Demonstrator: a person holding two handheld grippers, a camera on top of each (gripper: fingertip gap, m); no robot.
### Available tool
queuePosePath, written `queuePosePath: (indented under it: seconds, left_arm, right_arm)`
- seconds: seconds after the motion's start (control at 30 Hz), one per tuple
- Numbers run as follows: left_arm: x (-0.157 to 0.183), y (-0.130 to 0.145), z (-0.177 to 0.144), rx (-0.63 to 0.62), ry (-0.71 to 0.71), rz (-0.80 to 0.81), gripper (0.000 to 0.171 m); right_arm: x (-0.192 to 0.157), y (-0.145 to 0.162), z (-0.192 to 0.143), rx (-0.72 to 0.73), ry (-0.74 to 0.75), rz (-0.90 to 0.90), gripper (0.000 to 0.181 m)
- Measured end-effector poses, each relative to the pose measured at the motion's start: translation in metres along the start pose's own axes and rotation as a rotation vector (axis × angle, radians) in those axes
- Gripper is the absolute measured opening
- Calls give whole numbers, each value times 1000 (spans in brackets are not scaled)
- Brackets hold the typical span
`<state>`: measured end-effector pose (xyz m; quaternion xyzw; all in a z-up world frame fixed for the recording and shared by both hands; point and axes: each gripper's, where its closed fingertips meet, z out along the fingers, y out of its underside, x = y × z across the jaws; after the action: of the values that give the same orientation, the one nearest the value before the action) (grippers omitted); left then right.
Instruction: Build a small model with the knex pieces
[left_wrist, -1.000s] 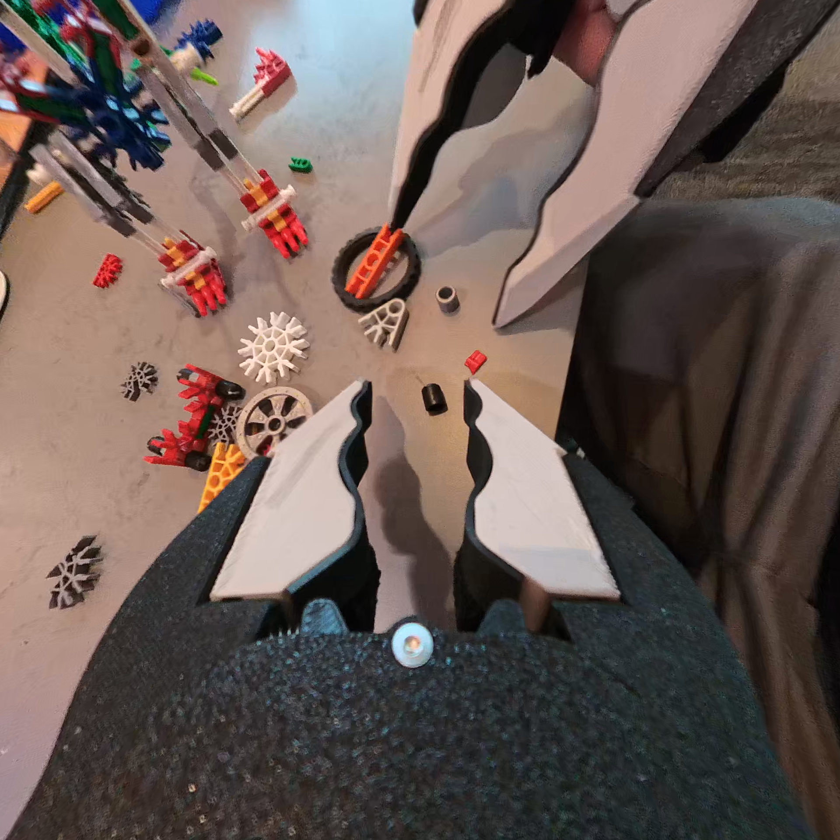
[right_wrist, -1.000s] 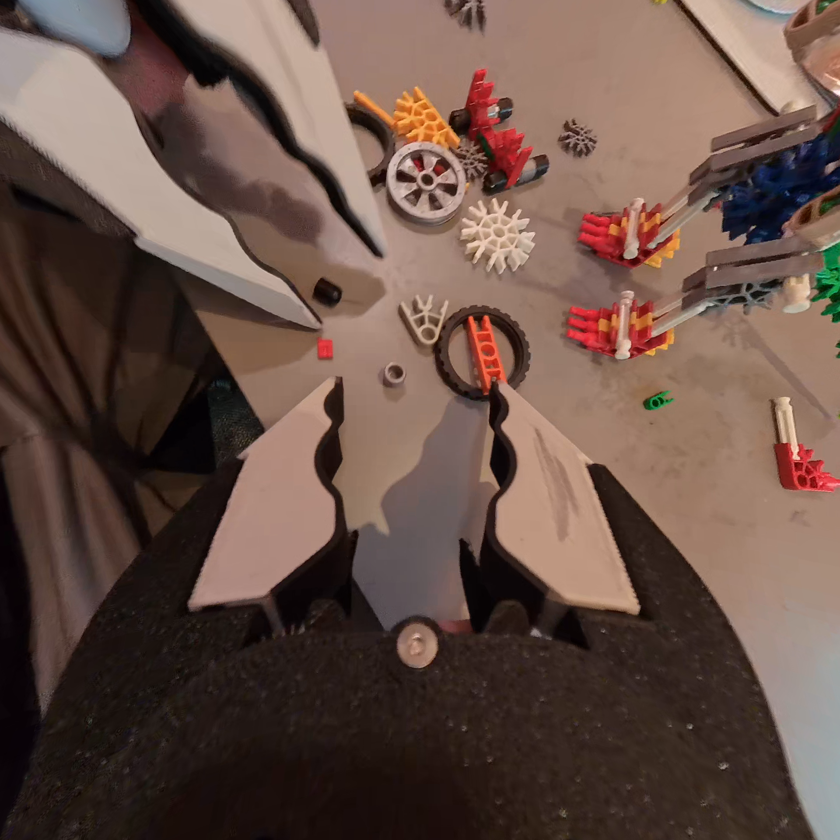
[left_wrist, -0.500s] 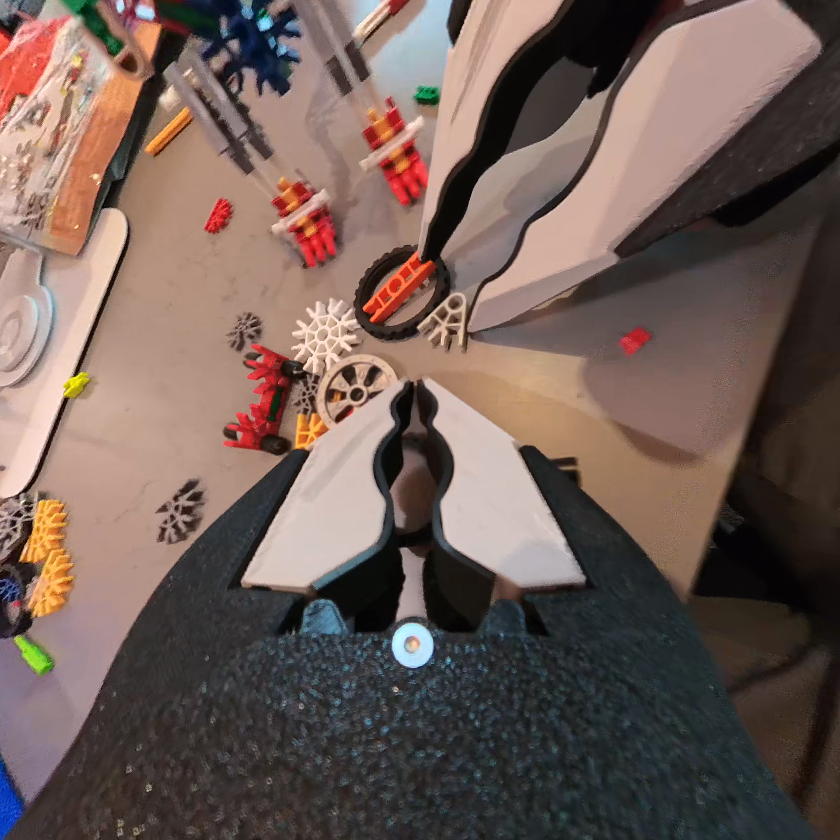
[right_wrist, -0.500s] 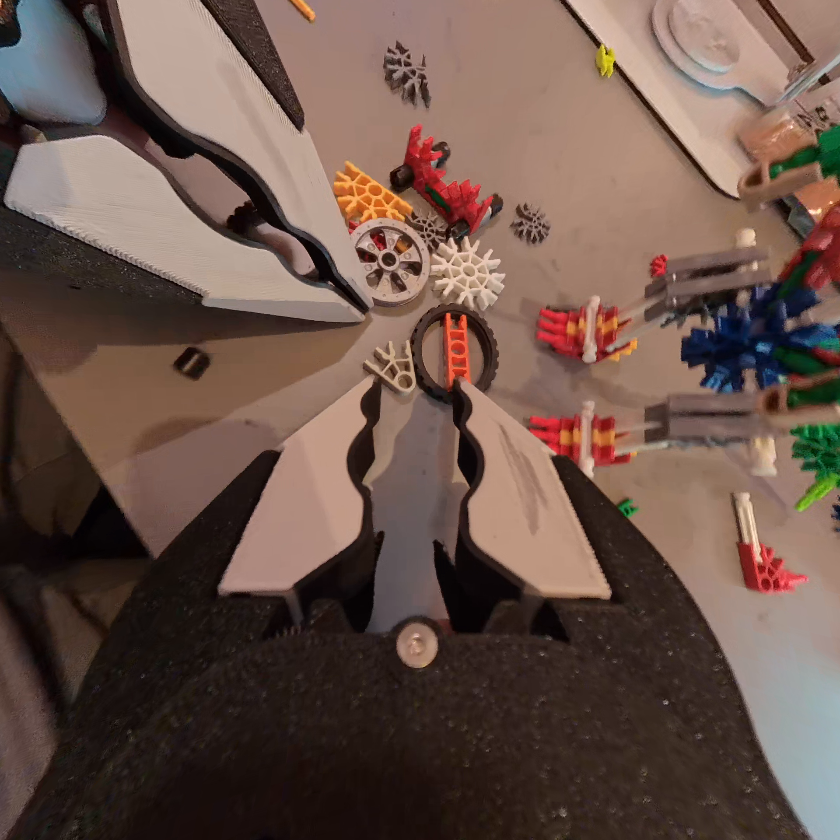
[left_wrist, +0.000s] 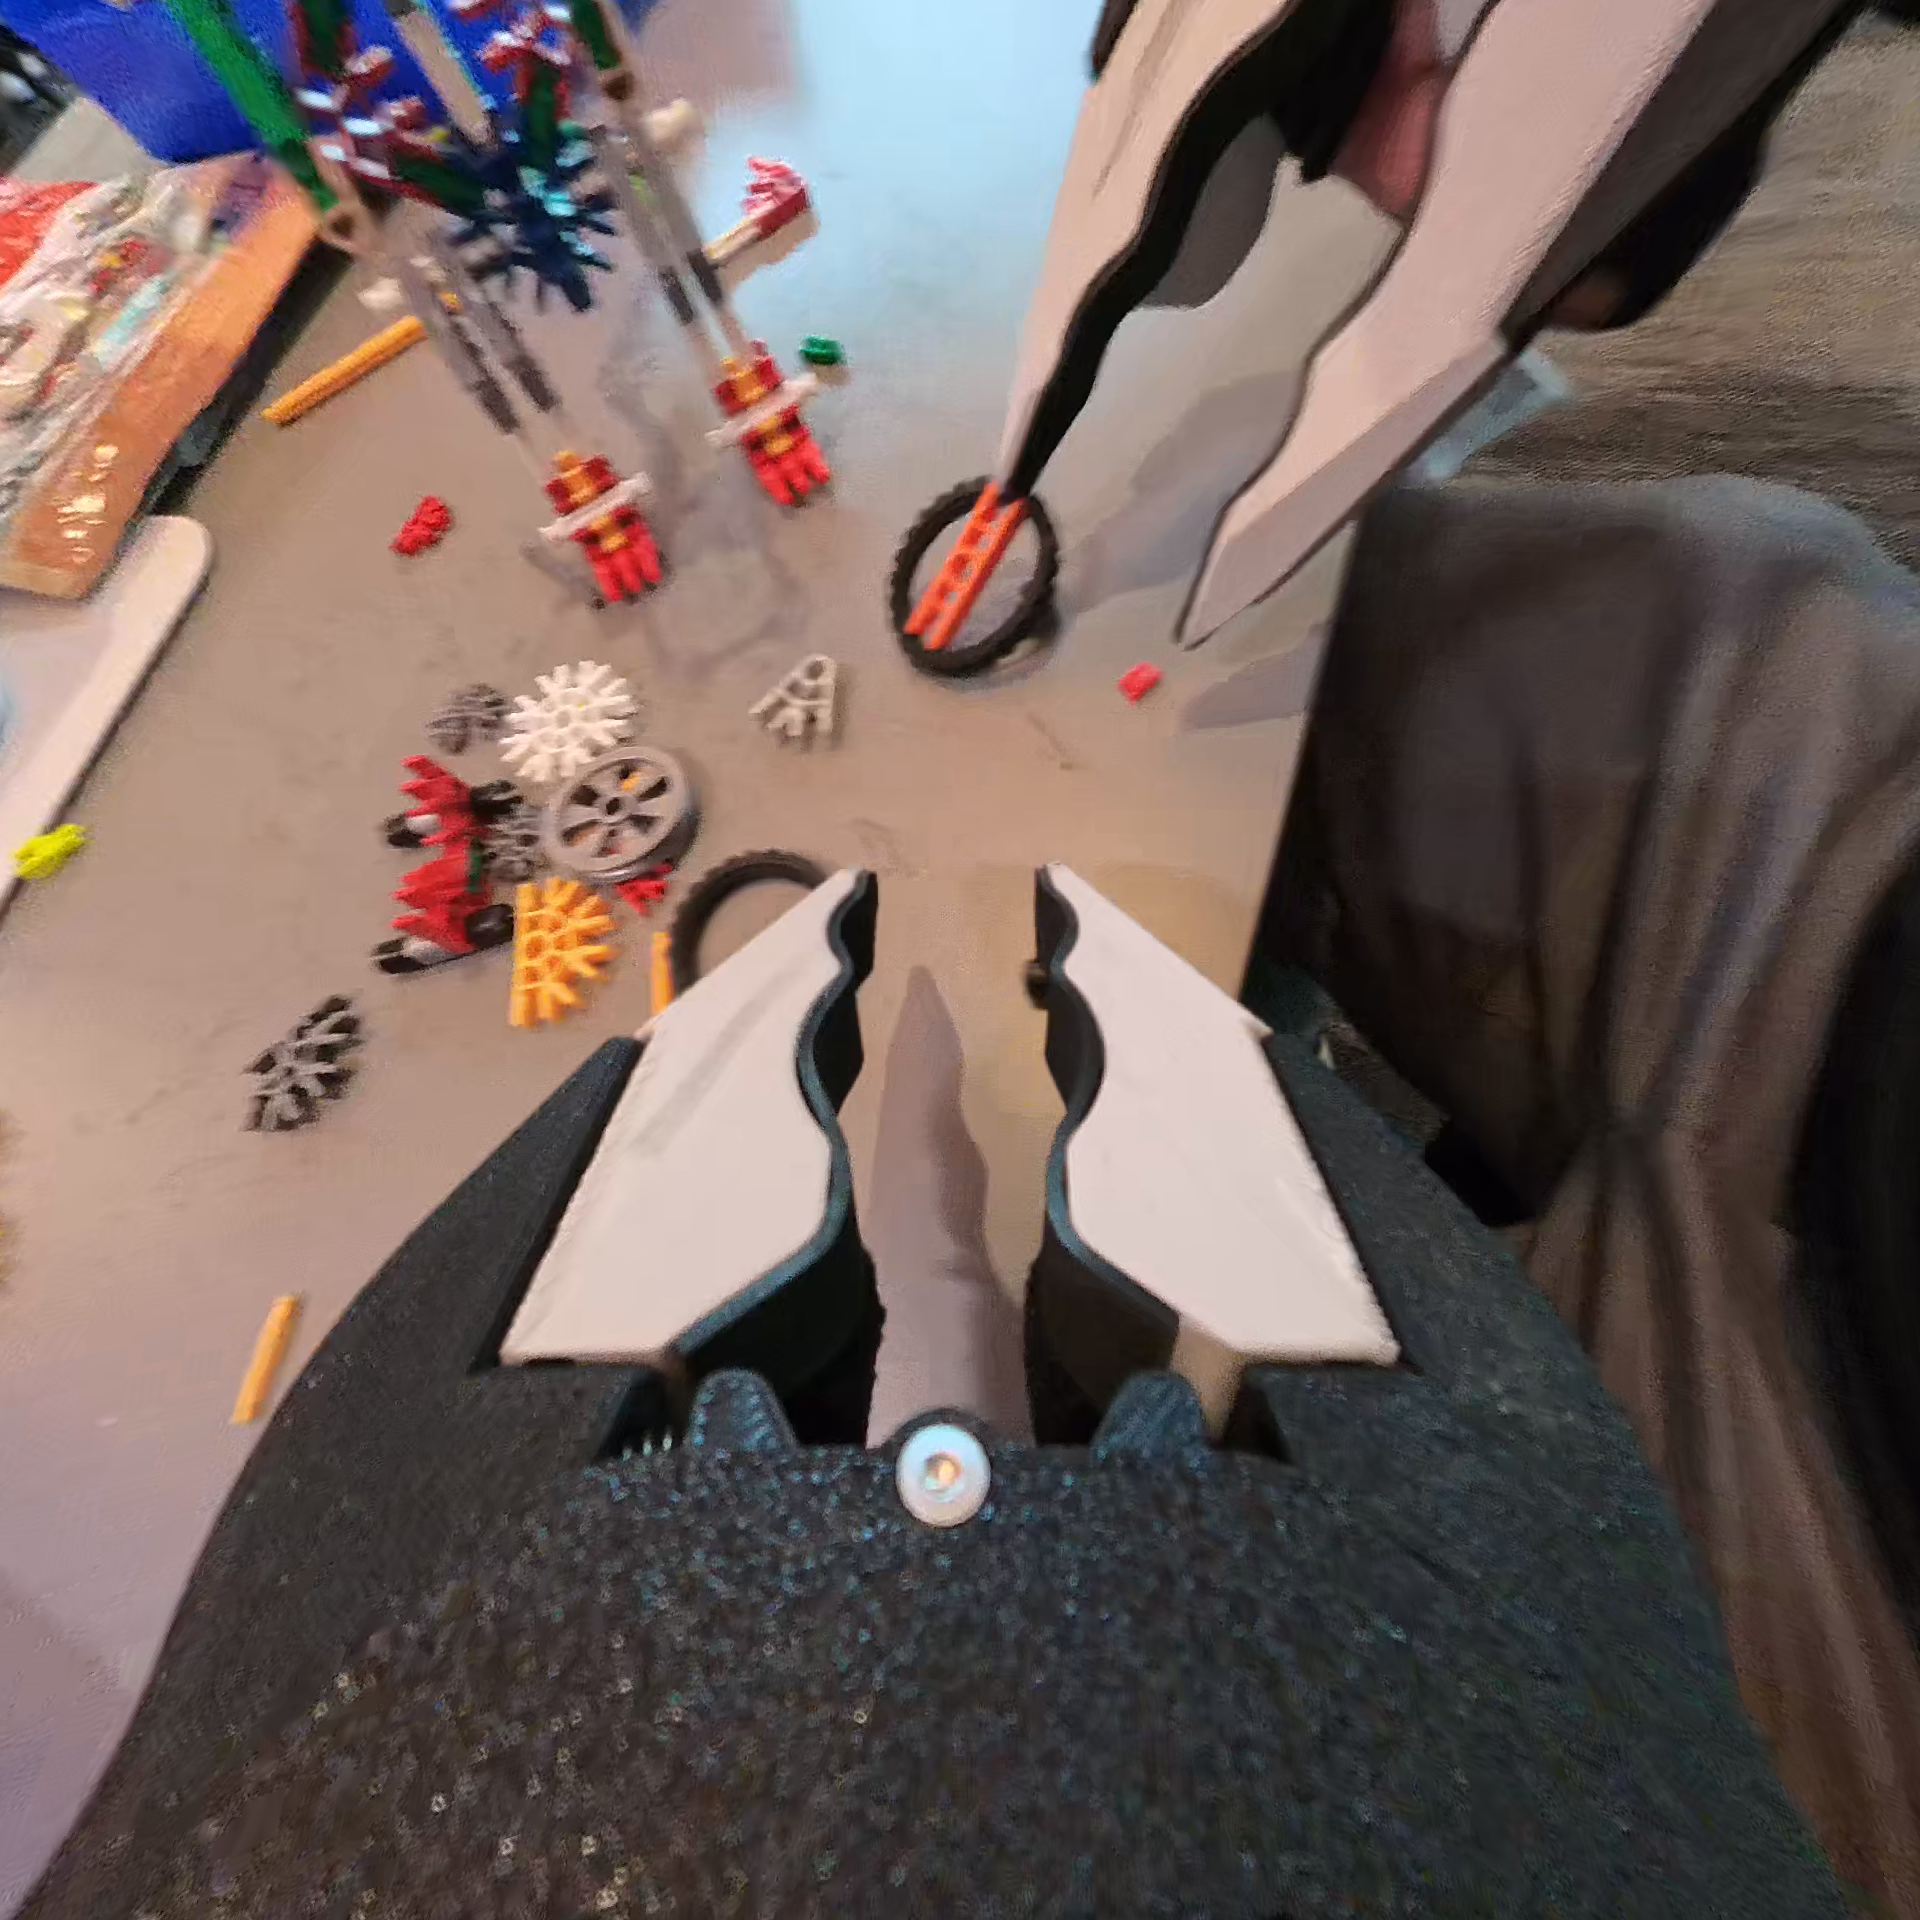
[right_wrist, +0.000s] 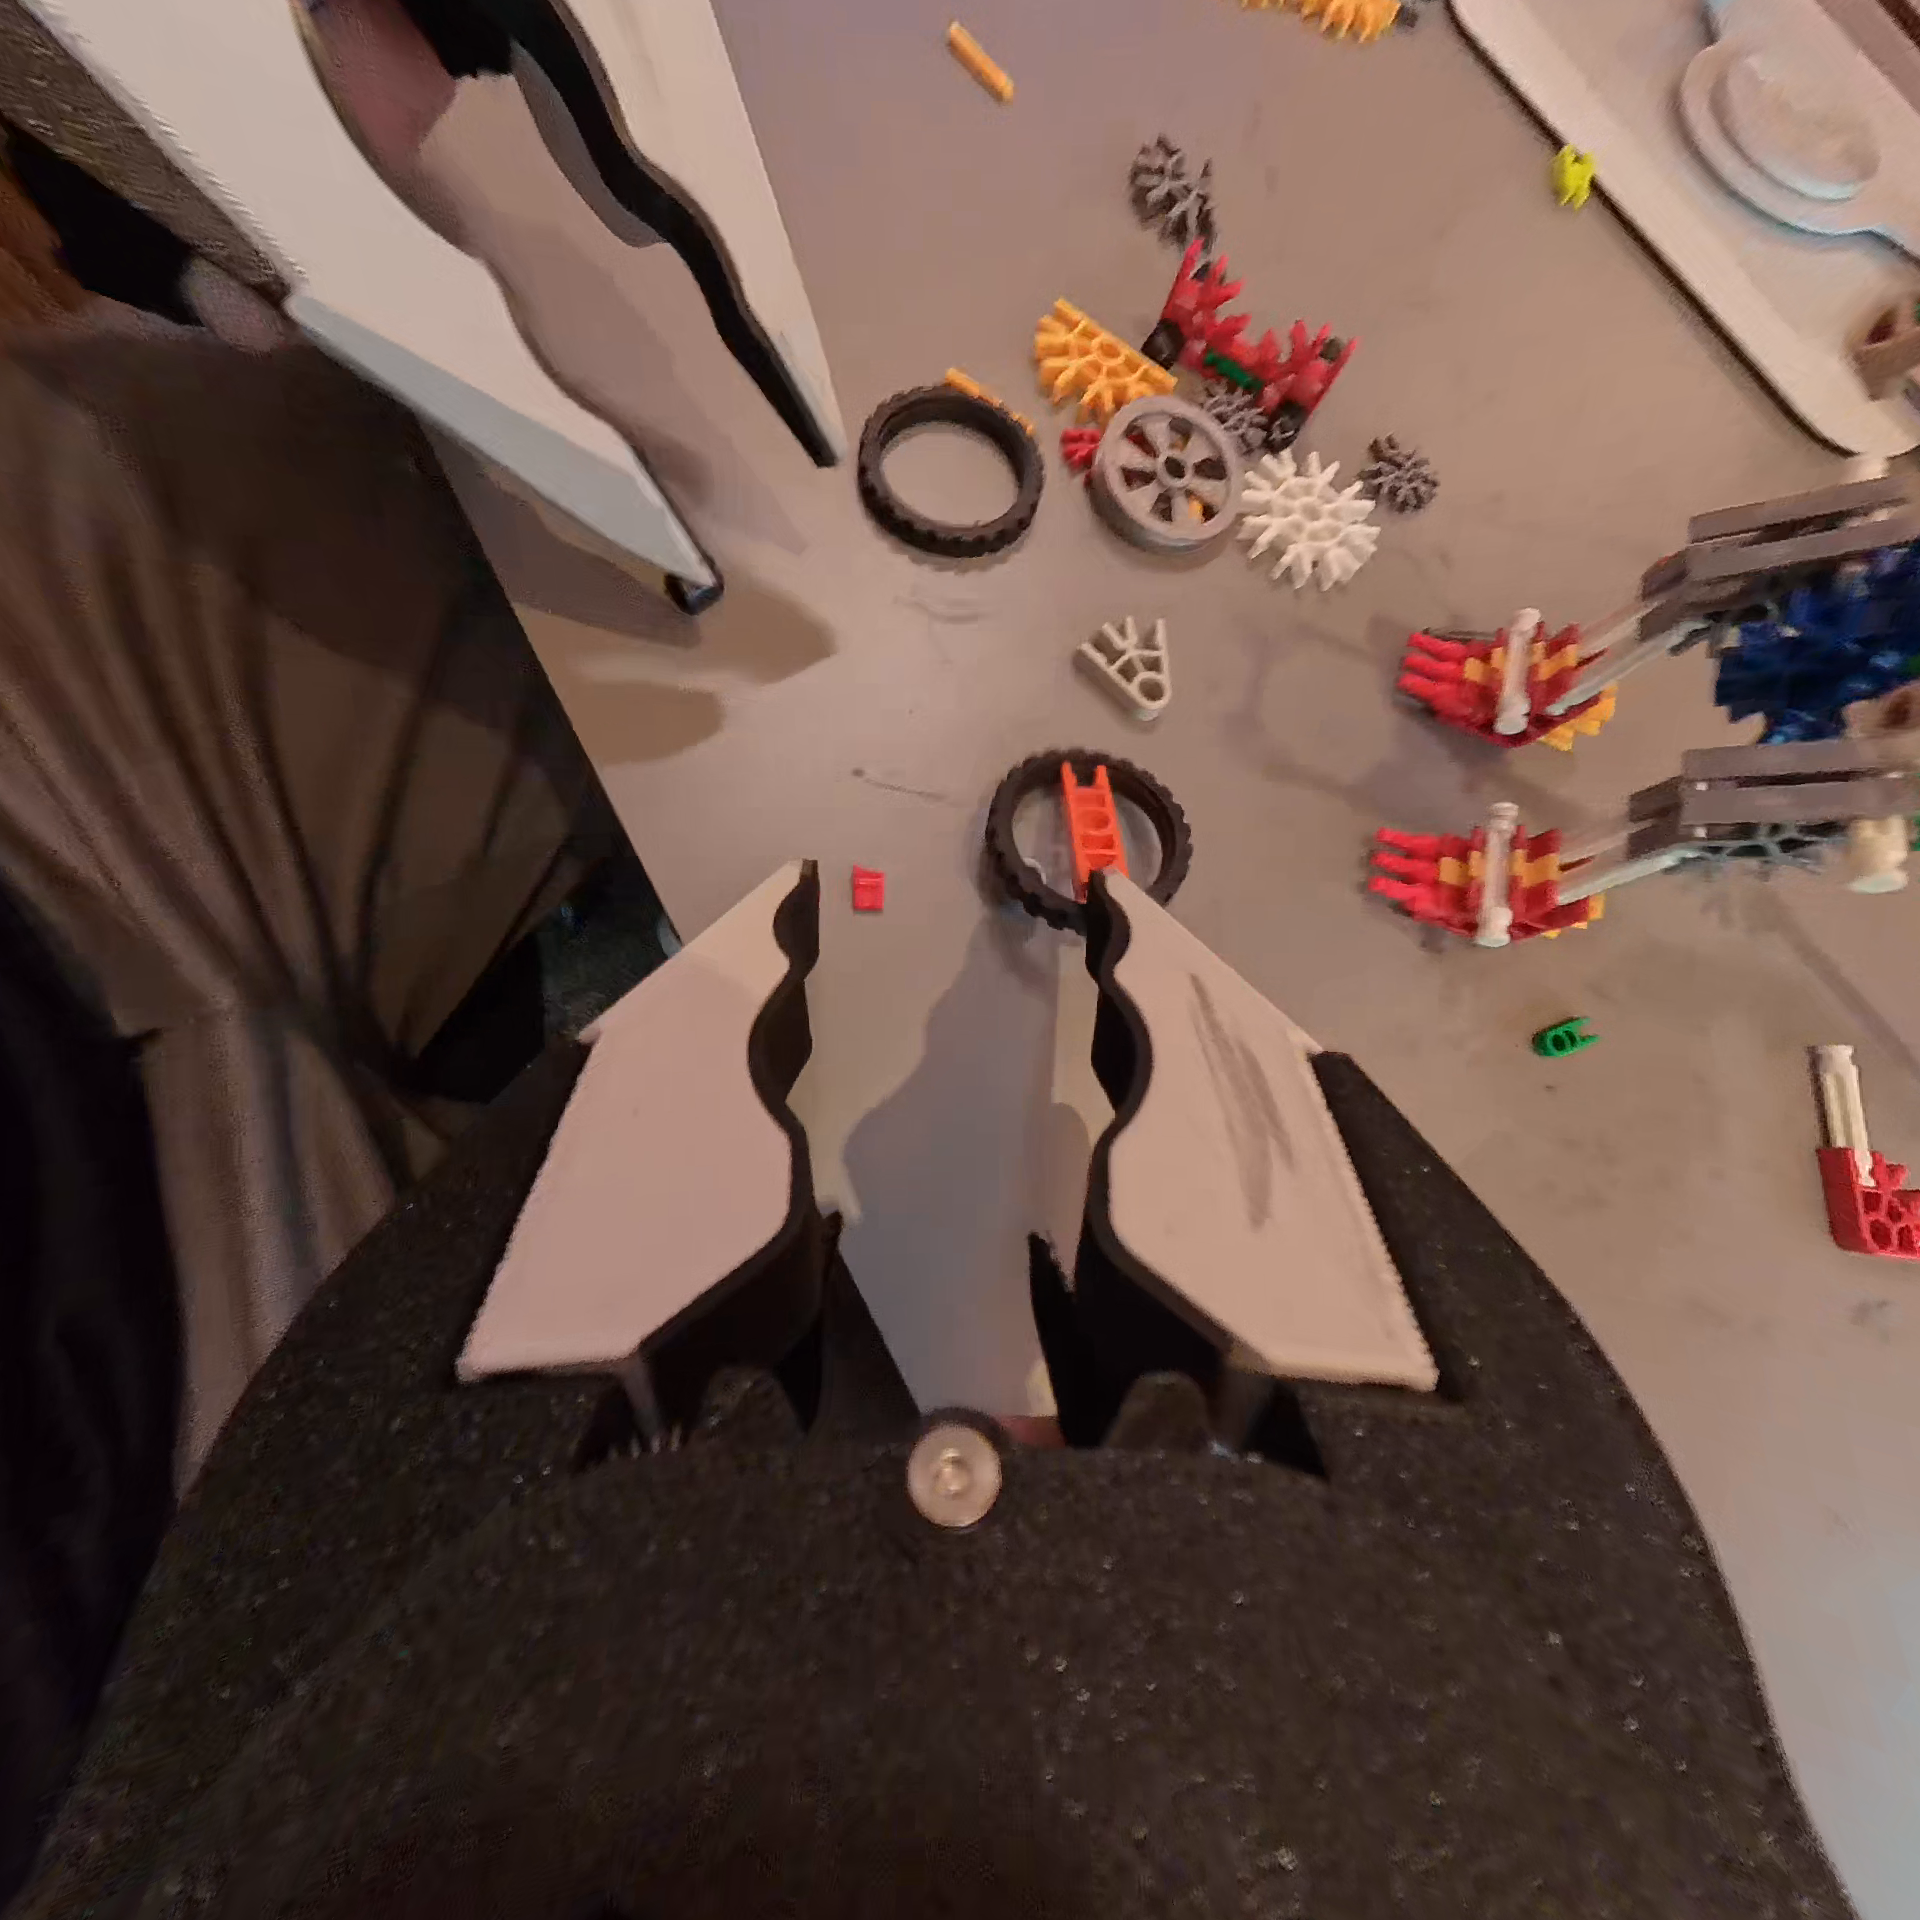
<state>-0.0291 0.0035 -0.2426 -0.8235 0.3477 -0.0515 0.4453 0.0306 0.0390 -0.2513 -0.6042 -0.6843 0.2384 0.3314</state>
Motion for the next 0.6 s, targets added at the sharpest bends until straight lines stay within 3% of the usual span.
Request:
queuePosePath:
  seconds: [0.1, 0.13, 0.2, 0.6]
  left_arm:
    - [8, 18, 8, -75, -51, 67, 27]
    - [4, 21, 9, -99, -97, 106, 17]
    - [-2, 22, 12, -115, -132, 133, 14]
    - [-67, 28, 29, -147, -225, 176, 5]
  right_arm:
    - [-4, 5, 13, -30, 36, -24, 42]
    - [-2, 3, 16, -26, 42, -12, 40]
    - [6, 1, 19, -47, 76, -11, 29]
    - [38, -38, 70, -66, 164, -51, 30]
